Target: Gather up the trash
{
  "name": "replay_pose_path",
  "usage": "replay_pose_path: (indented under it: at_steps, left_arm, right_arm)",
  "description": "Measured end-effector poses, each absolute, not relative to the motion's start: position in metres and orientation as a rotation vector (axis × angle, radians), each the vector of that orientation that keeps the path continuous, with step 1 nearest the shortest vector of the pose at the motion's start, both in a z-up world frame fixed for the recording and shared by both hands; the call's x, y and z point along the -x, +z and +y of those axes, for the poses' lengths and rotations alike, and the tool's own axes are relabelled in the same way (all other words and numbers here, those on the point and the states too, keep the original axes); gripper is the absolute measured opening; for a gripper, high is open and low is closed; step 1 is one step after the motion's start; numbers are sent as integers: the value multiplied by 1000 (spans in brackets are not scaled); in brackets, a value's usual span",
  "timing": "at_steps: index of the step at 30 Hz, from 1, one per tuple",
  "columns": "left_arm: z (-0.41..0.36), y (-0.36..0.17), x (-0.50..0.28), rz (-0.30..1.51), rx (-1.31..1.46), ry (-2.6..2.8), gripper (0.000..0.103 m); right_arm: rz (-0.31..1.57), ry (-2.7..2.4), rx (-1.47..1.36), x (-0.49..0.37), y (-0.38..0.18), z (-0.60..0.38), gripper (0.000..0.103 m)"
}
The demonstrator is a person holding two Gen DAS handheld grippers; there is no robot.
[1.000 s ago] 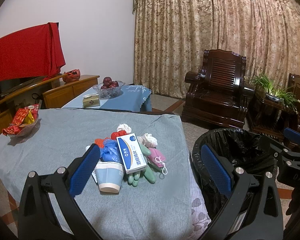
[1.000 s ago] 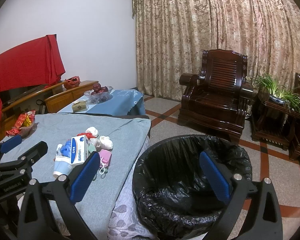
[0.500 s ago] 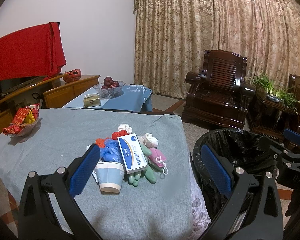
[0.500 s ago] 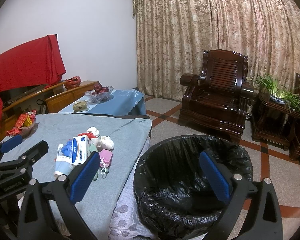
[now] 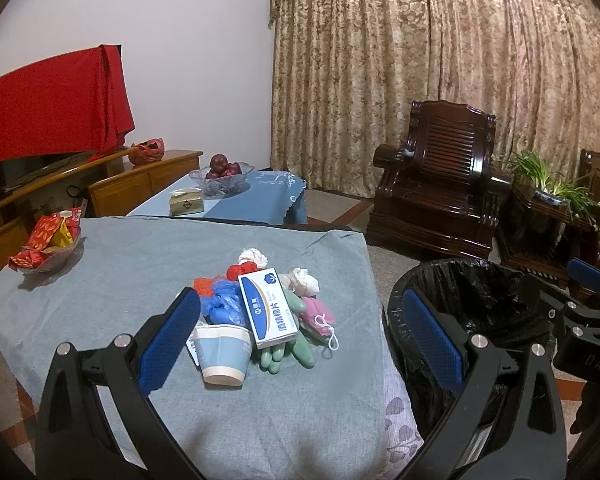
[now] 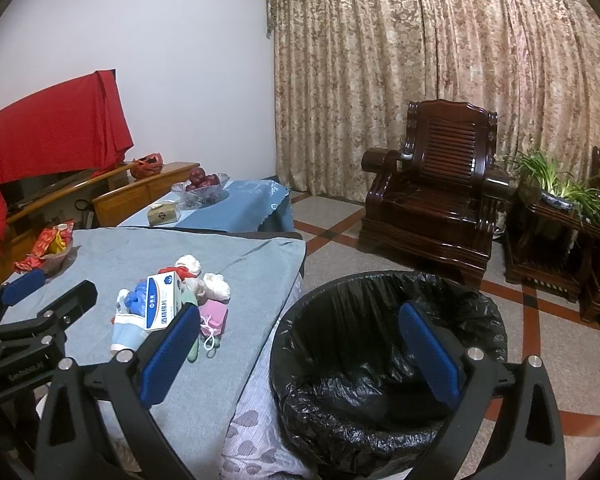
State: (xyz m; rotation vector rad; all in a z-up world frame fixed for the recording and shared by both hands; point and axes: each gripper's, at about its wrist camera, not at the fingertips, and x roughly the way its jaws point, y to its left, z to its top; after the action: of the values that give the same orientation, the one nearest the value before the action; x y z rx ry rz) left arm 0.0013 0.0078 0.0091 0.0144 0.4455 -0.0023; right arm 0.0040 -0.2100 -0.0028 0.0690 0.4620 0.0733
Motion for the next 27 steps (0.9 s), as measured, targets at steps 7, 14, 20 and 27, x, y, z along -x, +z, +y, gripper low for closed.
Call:
replay_pose_path:
  at_steps: [7,14,20,27]
  left_arm:
    - [14,11,-3,445,-13,0,98]
    - [14,11,-3,446,-13,-1,98]
    - [20,10,-6,445,-13,-2,98]
    - [22,12,-7,446,-11,0,98]
  right_arm:
    - [462,75,-67,-4,4,-203,97]
    - [461,73,-68,-3,1,-205,97]
    - [461,74,-69,-4,1,-205,97]
    - [463,76,-67,-5,7,-197,97]
